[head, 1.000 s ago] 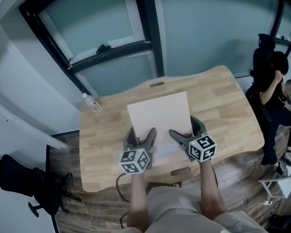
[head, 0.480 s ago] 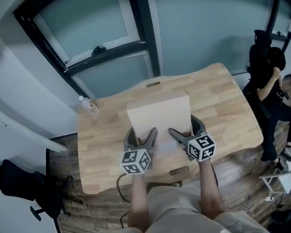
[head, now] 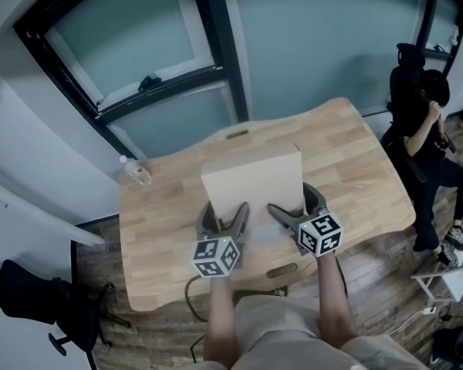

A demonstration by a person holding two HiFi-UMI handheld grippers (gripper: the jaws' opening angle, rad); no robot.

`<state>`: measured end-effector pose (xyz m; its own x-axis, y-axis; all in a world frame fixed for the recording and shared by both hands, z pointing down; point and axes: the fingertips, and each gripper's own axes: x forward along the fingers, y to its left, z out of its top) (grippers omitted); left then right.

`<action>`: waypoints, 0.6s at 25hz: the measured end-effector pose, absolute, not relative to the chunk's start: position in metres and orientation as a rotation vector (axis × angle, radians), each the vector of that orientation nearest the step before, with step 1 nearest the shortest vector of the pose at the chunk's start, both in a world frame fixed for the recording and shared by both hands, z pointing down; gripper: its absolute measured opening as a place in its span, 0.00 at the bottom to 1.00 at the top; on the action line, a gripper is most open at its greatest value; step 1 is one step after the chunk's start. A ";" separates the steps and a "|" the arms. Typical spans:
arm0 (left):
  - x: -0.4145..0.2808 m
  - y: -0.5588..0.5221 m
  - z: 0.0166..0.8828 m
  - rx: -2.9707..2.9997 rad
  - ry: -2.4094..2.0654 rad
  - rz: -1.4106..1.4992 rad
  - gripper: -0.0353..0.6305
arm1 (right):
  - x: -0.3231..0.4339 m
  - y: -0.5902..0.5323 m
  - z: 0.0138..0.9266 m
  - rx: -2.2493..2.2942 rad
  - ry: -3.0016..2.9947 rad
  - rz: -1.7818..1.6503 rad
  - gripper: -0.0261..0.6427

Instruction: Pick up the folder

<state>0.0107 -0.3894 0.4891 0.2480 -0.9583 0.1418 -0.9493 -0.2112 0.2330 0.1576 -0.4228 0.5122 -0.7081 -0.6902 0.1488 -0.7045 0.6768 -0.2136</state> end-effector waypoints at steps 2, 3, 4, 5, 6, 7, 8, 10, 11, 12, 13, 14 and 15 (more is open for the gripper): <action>0.011 -0.390 0.489 2.253 -1.772 -0.047 0.66 | 0.158 -0.423 0.513 1.180 -2.821 0.397 0.76; 0.011 -0.390 0.489 2.253 -1.772 -0.048 0.66 | 0.158 -0.423 0.513 1.180 -2.820 0.397 0.76; 0.010 -0.390 0.489 2.253 -1.773 -0.050 0.66 | 0.157 -0.423 0.512 1.180 -2.821 0.397 0.76; 0.009 -0.390 0.489 2.252 -1.774 -0.051 0.66 | 0.156 -0.423 0.512 1.178 -2.821 0.396 0.76; 0.008 -0.390 0.488 2.251 -1.775 -0.051 0.66 | 0.155 -0.423 0.512 1.176 -2.821 0.394 0.76; 0.008 -0.390 0.488 2.250 -1.777 -0.051 0.66 | 0.155 -0.423 0.512 1.174 -2.821 0.393 0.76; 0.007 -0.390 0.488 2.249 -1.779 -0.051 0.66 | 0.154 -0.424 0.512 1.171 -2.821 0.391 0.76; 0.006 -0.389 0.488 2.248 -1.782 -0.048 0.66 | 0.153 -0.424 0.512 1.164 -2.823 0.391 0.76; 0.006 -0.389 0.488 2.248 -1.783 -0.046 0.66 | 0.153 -0.424 0.513 1.161 -2.824 0.392 0.76; 0.006 -0.389 0.488 2.248 -1.783 -0.043 0.66 | 0.152 -0.424 0.513 1.158 -2.824 0.394 0.76; 0.005 -0.388 0.488 2.248 -1.784 -0.040 0.66 | 0.151 -0.423 0.514 1.155 -2.824 0.395 0.76; 0.004 -0.387 0.489 2.248 -1.786 -0.037 0.66 | 0.150 -0.422 0.515 1.152 -2.823 0.395 0.76; 0.003 -0.386 0.489 2.247 -1.788 -0.036 0.66 | 0.149 -0.422 0.515 1.148 -2.822 0.396 0.76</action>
